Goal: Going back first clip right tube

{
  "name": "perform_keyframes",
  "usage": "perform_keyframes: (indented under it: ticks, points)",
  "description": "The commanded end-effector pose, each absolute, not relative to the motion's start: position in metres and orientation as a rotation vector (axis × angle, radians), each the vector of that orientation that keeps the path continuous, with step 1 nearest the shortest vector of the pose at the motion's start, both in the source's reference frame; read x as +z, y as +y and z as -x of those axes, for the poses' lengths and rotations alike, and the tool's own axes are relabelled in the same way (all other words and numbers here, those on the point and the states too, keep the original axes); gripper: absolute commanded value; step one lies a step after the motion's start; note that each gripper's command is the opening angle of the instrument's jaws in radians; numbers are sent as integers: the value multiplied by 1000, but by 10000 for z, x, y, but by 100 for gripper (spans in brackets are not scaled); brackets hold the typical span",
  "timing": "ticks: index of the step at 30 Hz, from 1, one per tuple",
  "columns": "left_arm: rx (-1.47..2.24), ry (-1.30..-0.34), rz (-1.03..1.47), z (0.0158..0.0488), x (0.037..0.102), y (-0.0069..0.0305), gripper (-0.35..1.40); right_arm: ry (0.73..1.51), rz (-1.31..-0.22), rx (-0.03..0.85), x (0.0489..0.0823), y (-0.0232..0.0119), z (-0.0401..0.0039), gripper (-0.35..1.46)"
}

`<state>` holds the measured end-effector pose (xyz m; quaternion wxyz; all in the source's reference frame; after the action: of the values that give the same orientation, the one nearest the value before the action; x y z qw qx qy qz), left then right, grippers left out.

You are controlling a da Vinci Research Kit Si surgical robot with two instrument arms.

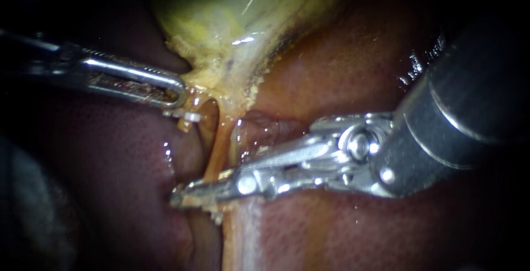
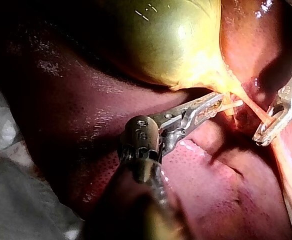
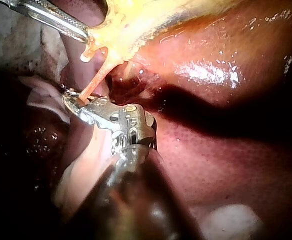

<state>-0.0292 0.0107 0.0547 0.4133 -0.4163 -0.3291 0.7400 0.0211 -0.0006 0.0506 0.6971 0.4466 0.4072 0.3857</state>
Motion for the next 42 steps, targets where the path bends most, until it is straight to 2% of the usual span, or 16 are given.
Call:
perform_keyframes:
  ticks: [1, 3, 7, 12, 19, 23, 31, 42]
  points:
    - [1860, -827, 1046, 292, 547, 107, -35, 908, -996, 860, 507, -6, -210, -35]
    - [1860, -827, 1046, 292, 547, 107, -35, 909, -999, 858, 508, -5, -210, -35]
    - [1860, -827, 1046, 292, 547, 107, -35, 974, -974, 794, 511, -6, -210, 16]
    - [1861, -827, 1047, 291, 547, 106, -35, 1040, -928, 679, 518, -13, -210, 43]
    - [1861, -828, 1047, 290, 547, 106, -35, 1055, -832, 543, 563, -49, -206, 50]
    - [1861, -828, 1047, 290, 547, 106, -35, 1071, -783, 484, 580, -50, -192, 50]
    - [1861, -828, 1047, 289, 547, 106, -35, 1116, -727, 385, 580, -40, -145, 50]
    - [1863, -828, 1044, 289, 547, 106, -35, 1138, -700, 345, 567, -34, -122, 50]
